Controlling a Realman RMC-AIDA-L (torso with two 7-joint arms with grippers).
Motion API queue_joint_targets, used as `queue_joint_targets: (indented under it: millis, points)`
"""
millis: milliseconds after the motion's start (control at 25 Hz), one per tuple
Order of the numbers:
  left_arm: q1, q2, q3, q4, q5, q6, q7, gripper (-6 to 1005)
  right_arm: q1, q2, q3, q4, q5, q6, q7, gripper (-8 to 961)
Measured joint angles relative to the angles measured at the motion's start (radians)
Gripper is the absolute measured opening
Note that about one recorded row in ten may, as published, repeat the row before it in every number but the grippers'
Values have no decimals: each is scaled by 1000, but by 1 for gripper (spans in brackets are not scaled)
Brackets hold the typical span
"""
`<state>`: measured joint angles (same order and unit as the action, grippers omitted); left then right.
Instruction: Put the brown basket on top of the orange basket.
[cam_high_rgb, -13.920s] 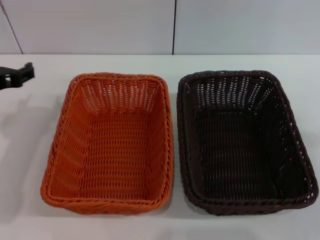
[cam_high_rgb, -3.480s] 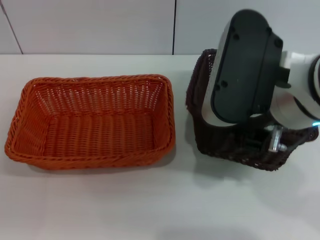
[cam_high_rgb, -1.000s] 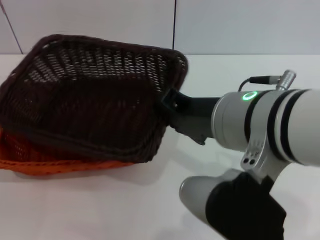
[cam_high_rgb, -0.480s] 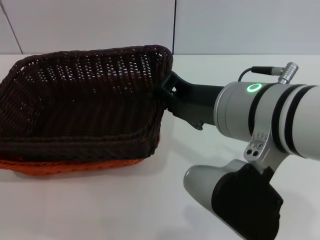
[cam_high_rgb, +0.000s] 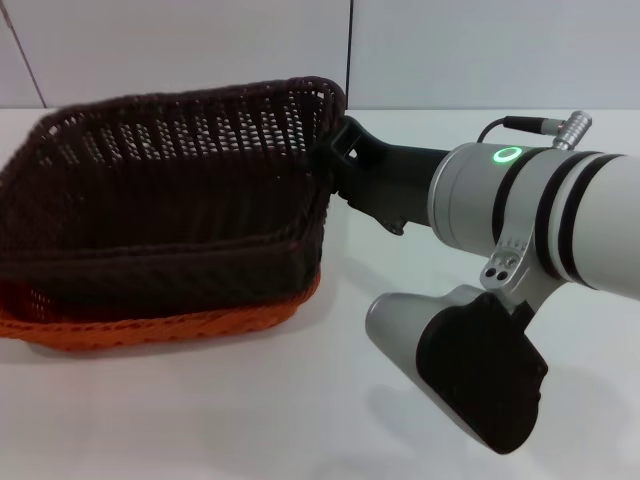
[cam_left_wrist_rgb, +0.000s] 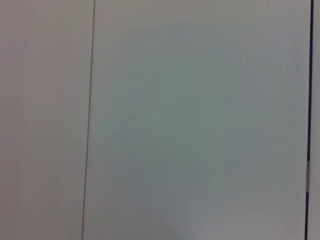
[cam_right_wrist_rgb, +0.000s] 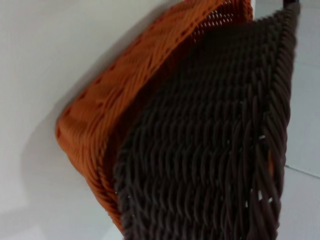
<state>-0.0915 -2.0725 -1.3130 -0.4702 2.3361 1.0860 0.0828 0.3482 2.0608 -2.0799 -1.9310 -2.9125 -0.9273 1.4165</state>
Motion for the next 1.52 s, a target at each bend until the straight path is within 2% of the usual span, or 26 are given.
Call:
queue_joint_targets:
  millis: [280, 400, 520, 600, 640, 760, 800, 840, 920, 1000, 1040, 1160, 1200, 1320, 1400, 1520]
  points:
    - [-12, 0, 3, 1, 0, -3, 0, 773, -14, -6, 9, 19, -2, 60, 19, 193]
    - [-18, 1, 3, 2, 0, -5, 0, 773, -35, -2, 20, 11, -4, 84, 47, 378]
    - [-27, 1, 3, 7, 0, -7, 0, 773, -56, 4, 31, 2, -4, 88, 58, 518]
    - [-33, 2, 3, 13, 0, -8, 0, 773, -113, 14, 38, -36, -5, 93, 72, 611]
    - [-37, 3, 3, 15, 0, -12, 0, 773, -113, 14, 38, -36, -5, 93, 72, 628]
    - [-44, 4, -1, 23, 0, -15, 0, 773, -197, 24, 33, -78, -4, 154, 97, 681]
    - [-49, 4, -2, 28, 0, -16, 0, 773, -223, 29, 47, -82, -4, 208, 173, 698]
    - [-55, 5, -4, 37, 0, -17, 0, 773, -223, 29, 47, -82, -4, 208, 173, 698]
    - [-61, 6, -6, 42, 0, -18, 0, 773, -228, 28, 82, -89, -6, 235, 302, 698]
    - [-68, 7, -8, 50, 1, -20, 0, 773, -238, 26, 155, -95, -6, 293, 538, 698]
    - [-68, 7, -8, 50, 1, -20, 0, 773, -238, 26, 155, -95, -6, 293, 538, 698]
    - [-76, 8, -8, 55, 2, -20, 0, 773, -274, 26, 236, -79, -6, 397, 708, 697]
    - [-81, 9, -8, 58, 2, -20, 0, 773, -301, 27, 303, -55, -3, 469, 820, 697]
    - [-84, 10, -8, 60, 1, -20, 0, 773, -318, 27, 357, -36, 0, 501, 932, 697]
    - [-85, 10, -9, 61, 1, -17, 0, 773, -349, 24, 445, 17, 2, 545, 1136, 697]
    - [-88, 9, -9, 64, 1, -11, 0, 773, -377, 24, 480, 71, 10, 596, 1241, 697]
